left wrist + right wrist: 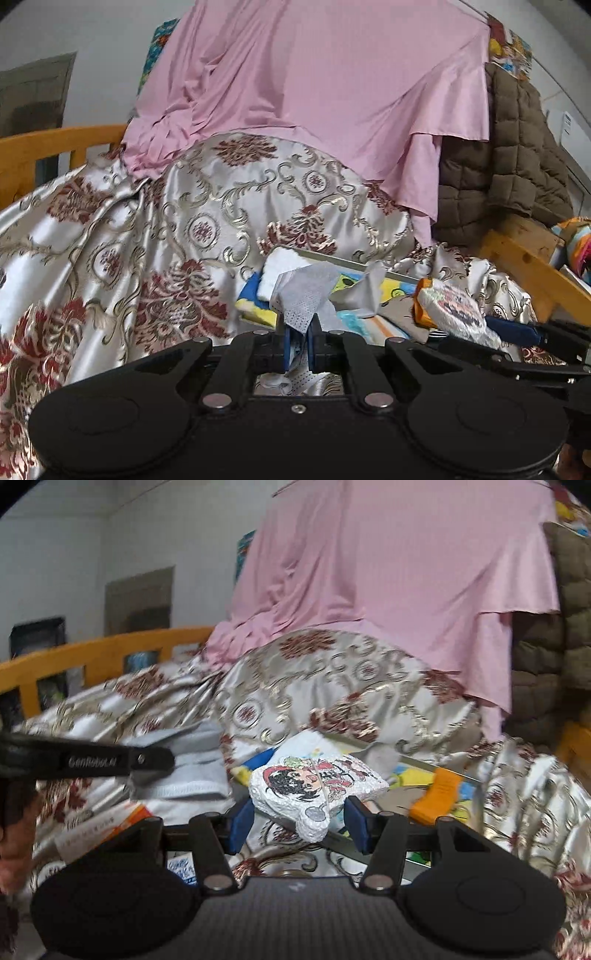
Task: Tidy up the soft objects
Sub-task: 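Carry the mask and pouch into the frog-picture tray and open both tools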
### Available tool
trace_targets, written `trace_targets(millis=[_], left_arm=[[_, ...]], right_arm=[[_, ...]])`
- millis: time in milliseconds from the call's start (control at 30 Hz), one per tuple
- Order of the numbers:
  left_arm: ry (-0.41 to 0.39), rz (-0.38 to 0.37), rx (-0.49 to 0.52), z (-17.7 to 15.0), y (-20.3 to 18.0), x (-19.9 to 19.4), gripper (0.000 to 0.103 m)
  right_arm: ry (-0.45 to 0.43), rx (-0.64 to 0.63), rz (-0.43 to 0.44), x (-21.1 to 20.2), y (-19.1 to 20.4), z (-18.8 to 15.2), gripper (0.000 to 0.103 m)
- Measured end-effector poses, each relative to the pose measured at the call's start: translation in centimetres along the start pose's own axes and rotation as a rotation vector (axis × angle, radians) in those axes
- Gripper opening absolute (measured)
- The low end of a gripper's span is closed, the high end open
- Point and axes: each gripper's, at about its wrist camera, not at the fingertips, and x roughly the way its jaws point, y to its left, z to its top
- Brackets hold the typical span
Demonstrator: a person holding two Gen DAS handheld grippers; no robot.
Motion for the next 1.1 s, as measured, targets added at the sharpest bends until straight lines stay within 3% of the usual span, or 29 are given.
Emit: trace_targets(millis=[233,533,767,1100], left_arm=[[-0.008,0.026,0.044,0.2,-0.3,1.6,0.008],[-0.015,0.023,-0.051,2.3,1.3,7.9,0.008],[0.002,-0.005,-0.024,3.7,1.8,13.0,0.009],[0.094,-0.010,-0.047,2.5,3.1,17.0,0.009]], right_arm=[[-0.046,-0.075,-0.042,1.1,-0.7,1.0,0.058],[-0.026,-0.165,-0.078,6.7,-1.8,2.1,0.058],[0.041,-0.298,-0.093,11.9,-2.1,3.6,0.058],[0.155,-0.332,-0.065,18.4,-2.0,4.6,0.058]])
